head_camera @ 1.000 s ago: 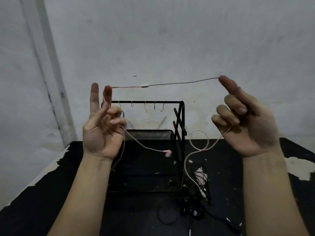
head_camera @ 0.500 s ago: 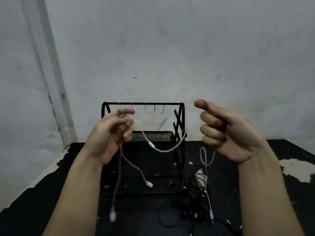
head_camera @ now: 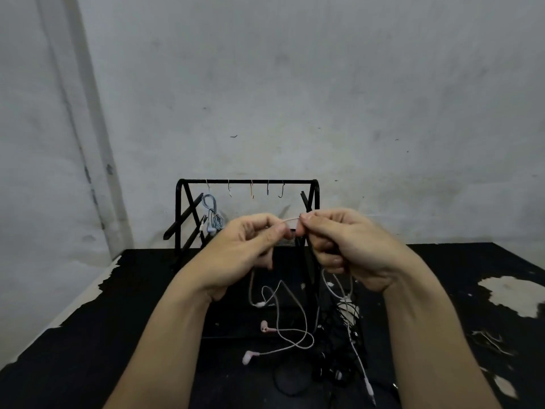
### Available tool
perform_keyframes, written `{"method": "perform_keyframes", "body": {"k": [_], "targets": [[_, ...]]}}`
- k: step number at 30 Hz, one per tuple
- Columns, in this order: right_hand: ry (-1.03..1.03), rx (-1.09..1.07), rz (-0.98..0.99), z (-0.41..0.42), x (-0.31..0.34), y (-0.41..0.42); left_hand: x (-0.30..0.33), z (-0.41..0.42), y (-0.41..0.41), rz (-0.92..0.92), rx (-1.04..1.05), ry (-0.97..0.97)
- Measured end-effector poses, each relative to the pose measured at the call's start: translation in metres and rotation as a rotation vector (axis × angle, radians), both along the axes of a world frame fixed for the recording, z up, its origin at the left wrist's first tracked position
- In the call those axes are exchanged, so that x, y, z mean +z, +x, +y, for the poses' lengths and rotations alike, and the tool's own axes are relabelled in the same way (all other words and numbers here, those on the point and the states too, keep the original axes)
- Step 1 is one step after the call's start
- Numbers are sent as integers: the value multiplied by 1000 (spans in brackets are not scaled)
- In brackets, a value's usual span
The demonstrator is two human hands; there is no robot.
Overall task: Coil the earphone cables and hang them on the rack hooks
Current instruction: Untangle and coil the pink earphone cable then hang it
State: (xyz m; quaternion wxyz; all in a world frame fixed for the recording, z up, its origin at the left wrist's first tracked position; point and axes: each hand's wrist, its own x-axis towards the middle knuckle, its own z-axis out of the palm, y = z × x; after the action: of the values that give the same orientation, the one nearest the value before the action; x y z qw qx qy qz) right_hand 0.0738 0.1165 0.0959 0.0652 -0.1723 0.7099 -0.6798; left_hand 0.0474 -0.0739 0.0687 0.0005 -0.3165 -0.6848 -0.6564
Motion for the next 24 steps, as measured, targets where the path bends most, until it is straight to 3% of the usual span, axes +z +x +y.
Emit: {"method": "perform_keyframes", "body": {"k": [5,10,16,21,24], "targets": [[-27,-15,30,22,4,3,15,-21,-10,-159,131,680],[-128,5,52,40,7,5,17,-47,-24,-190,233,1017],[-251,53,8,40,7,3,12,-39,-26,-324,362,709],[-235,55,-8,32,5,0,0,-24,-29,-213,580,49],[-132,38,-1,24,1,-2,0,-14,-24,-178,668,-20]]}}
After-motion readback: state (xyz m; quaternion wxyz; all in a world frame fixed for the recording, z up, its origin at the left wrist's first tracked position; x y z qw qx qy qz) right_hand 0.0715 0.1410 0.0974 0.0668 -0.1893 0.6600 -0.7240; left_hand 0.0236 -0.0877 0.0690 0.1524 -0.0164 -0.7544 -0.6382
